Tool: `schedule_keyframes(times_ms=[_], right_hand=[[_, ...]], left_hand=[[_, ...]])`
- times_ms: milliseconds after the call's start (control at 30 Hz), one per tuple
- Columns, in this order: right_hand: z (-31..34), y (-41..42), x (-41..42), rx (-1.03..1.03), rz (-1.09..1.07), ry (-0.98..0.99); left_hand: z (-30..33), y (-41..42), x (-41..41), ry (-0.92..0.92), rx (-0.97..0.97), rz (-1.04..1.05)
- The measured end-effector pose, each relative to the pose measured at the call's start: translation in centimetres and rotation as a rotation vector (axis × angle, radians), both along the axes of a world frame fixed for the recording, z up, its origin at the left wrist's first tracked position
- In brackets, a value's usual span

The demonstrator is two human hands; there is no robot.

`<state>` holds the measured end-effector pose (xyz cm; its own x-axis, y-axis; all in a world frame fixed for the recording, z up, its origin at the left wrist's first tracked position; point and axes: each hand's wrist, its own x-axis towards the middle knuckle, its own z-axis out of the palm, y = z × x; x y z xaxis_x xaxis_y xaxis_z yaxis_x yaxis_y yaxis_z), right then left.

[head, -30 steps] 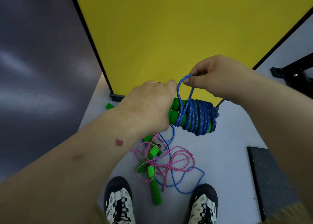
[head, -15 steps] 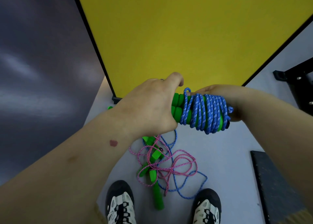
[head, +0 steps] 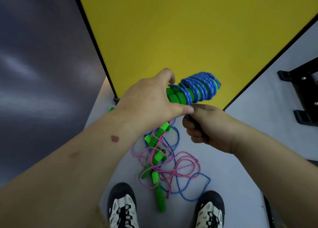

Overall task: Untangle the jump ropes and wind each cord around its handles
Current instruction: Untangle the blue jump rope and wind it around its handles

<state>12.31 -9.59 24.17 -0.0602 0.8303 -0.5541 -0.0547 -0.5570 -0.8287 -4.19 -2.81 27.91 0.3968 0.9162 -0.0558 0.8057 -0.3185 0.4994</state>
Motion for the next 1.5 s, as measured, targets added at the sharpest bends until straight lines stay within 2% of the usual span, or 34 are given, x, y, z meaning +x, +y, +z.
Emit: schedule_keyframes(times_ms=[67, 167, 267, 300, 367, 433, 500, 600, 733, 833, 900, 1067, 1200, 1300, 1433, 1500], right_hand=[[0.7, -0.5, -0.6, 0.086, 0.076, -0.164], [1.6, -1.0, -1.1, 0.325, 0.26, -0.696], [1.8, -1.5, -1.0, 0.538, 0.213, -1.051], [1.9, -1.7, -1.0, 0.614, 0.138, -1.118], [1.8, -2.0, -1.0, 0.77, 0.016, -1.17], [1.5, -2.3, -1.7, 0.833, -0.038, -1.115], [1.2, -2.5, -2.5, 0.746, -0.082, -0.912], [1.3, -2.7, -3.6, 0.611, -0.123, -0.649], [1.9, -2.8, -3.7, 0.614, -0.057, -0.604], [2.1, -3.0, -3.6, 0.632, -0.01, -0.697], [2.2, -2.8, -3.7, 0.611, -0.04, -0.647], [3.1, -2.4, -4.1, 0.52, -0.135, -0.533], [3.6, -2.5, -4.9, 0.433, -0.2, -0.45], [3.7, -2.3, -5.6, 0.36, -0.3, -0.312], [3.4, -1.8, -5.8, 0.272, -0.443, 0.018], [3.7, -1.5, -5.4, 0.281, -0.51, 0.117]], left_hand=[[-0.3, 0.3, -0.1, 0.01, -0.009, 0.031], [-0.6, 0.5, -0.1, 0.025, -0.063, 0.045], [-0.8, 0.4, 0.2, 0.044, -0.109, 0.052], [-0.9, 0.4, 0.3, 0.011, -0.194, 0.072], [-1.0, 0.3, 0.6, -0.188, -0.487, 0.168], [-1.1, 0.5, 0.8, -0.447, -0.79, 0.303], [-1.1, 0.9, 0.9, -0.661, -0.981, 0.393], [-0.9, 0.8, 1.3, -0.838, -1.121, 0.424], [-0.6, 0.6, 1.5, -1.026, -1.219, 0.506], [-0.6, 0.7, 1.4, -1.105, -1.207, 0.619], [-0.5, 0.7, 1.6, -1.146, -1.171, 0.677], [0.0, 0.3, 2.2, -1.275, -1.174, 0.656], [0.1, 0.2, 2.7, -1.332, -1.09, 0.71], [-0.5, 0.4, 2.7, -1.34, -1.05, 0.685], [-0.9, 0.7, 2.6, -1.323, -0.946, 0.64], [-1.2, 0.8, 2.6, -1.307, -0.928, 0.613]])
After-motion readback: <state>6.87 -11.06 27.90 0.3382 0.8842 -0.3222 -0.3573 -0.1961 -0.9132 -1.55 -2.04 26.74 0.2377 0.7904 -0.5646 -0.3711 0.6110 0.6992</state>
